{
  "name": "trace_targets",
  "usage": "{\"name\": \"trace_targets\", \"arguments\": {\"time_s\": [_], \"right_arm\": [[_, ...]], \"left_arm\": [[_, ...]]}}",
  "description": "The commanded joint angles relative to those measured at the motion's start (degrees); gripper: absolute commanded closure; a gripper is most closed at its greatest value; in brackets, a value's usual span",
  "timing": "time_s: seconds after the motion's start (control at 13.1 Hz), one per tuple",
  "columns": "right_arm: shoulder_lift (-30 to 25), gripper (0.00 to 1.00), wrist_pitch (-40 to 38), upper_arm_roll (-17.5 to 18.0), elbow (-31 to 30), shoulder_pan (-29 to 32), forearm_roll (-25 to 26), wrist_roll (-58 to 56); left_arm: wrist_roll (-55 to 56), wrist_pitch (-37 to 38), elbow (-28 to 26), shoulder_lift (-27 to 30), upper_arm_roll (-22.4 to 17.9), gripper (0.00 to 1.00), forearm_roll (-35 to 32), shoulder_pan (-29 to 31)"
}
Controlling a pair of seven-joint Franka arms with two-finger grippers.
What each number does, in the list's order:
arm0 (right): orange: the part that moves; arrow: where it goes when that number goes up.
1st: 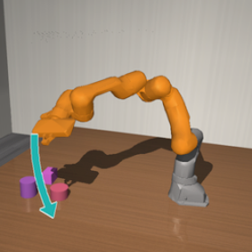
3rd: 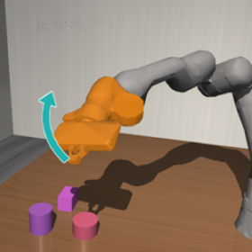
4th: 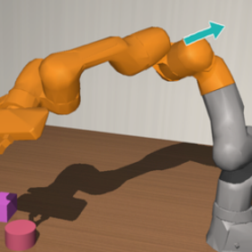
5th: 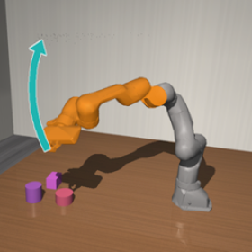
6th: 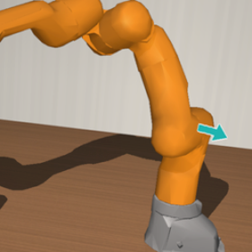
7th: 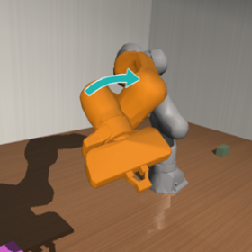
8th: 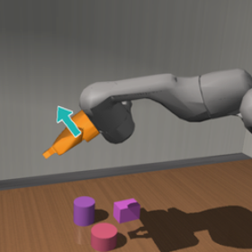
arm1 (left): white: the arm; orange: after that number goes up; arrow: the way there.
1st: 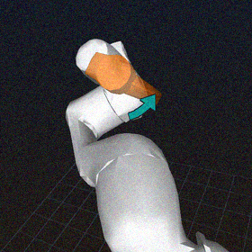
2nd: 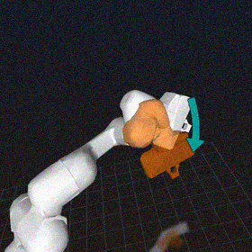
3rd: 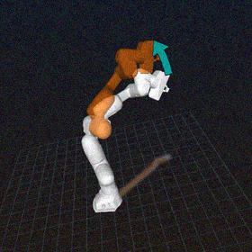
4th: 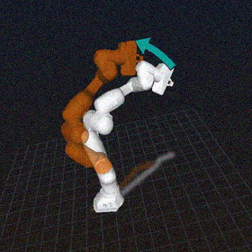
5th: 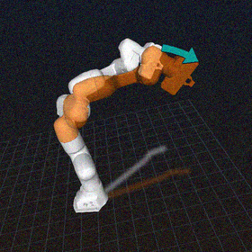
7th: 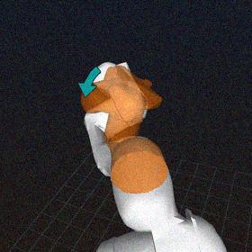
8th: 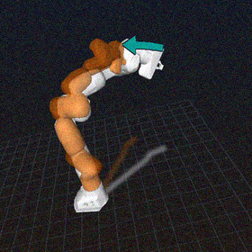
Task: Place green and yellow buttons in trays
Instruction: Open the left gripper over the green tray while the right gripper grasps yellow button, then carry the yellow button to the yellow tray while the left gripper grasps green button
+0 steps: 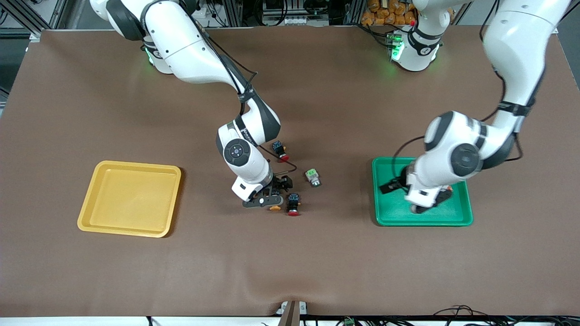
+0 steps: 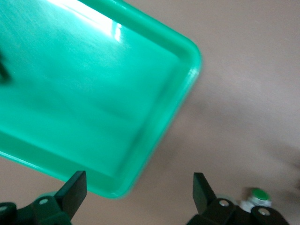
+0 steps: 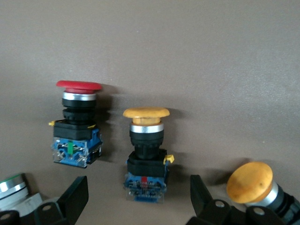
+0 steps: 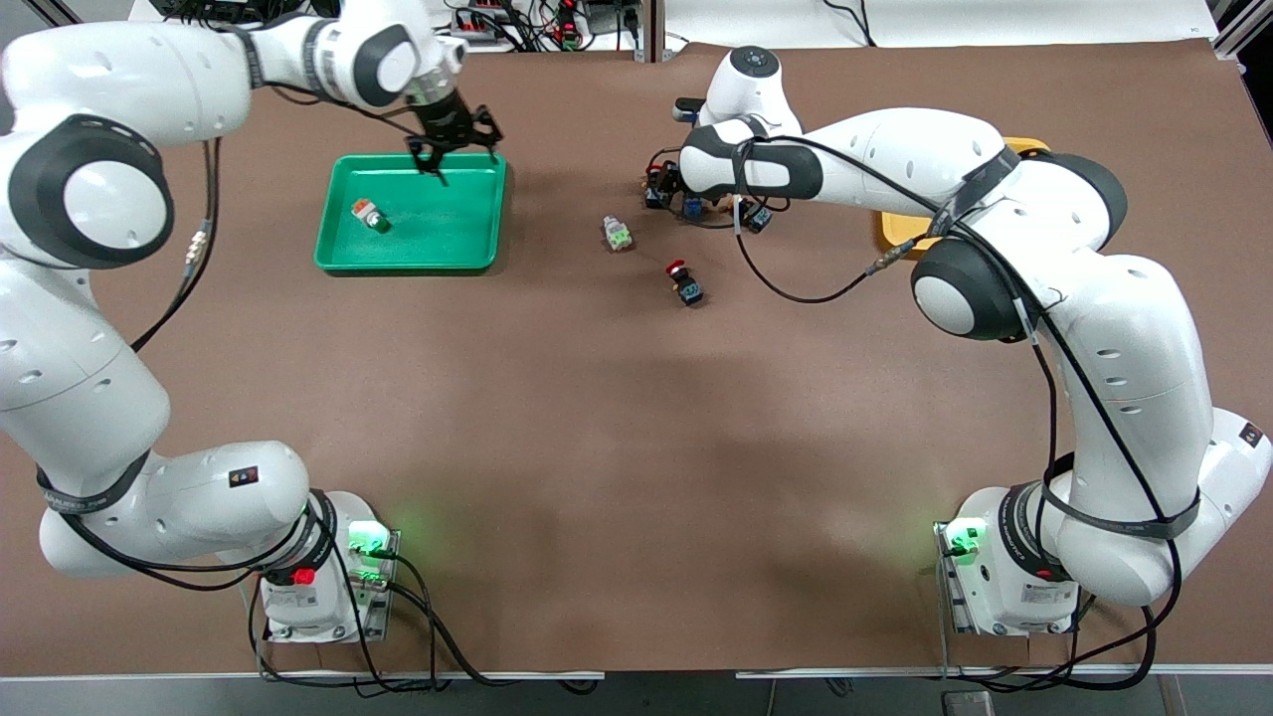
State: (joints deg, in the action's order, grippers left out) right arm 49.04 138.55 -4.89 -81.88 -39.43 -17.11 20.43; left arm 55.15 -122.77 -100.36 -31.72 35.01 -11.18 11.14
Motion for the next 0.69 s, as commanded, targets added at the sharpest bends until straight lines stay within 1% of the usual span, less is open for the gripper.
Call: {"name": "trace_targets", "arguments": {"time_s": [0.0,0.15,0.23,0.31,0.38,0.46,0.54,0.61], "right_arm": [[2.11,0.21,-0.47,-0.29,3.13,0.06,-1.08,-0.74],[2.81,0.21,0.14,-0.29,4.10,0.14,-1.08,-0.74],[3.69,0.21,0.32,-0.29,4.71,0.06,-1.17,-0.65],[4.13,0.30,1.01,-0.29,4.89,0.06,-1.17,-0.74],[4.31,0.51,1.20,-0.38,4.89,0.06,-1.08,-1.00],[4.40,0.84,1.20,-0.30,4.89,0.14,-1.08,-1.35],[4.40,1.00,1.20,-0.38,4.89,0.14,-0.65,-1.44],[4.22,1.00,1.20,-0.38,4.89,0.40,0.66,-1.53]], "left_arm": [[6.62,0.69,4.90,-3.34,-0.47,0.00,0.72,-4.71],[10.14,0.60,7.01,-4.75,-0.56,0.00,0.63,-7.70],[10.94,0.52,7.20,-5.28,-0.56,0.00,0.63,-8.23],[11.03,0.34,7.20,-5.55,-0.56,0.00,0.63,-8.32],[11.12,0.17,7.20,-5.98,-0.56,0.00,0.55,-8.41],[11.12,0.08,7.20,-6.25,-0.56,0.00,0.54,-8.76],[11.12,-0.01,7.20,-6.34,-0.56,0.00,0.72,-9.46],[11.47,-0.27,7.20,-6.43,-0.56,0.00,0.72,-9.99]]}}
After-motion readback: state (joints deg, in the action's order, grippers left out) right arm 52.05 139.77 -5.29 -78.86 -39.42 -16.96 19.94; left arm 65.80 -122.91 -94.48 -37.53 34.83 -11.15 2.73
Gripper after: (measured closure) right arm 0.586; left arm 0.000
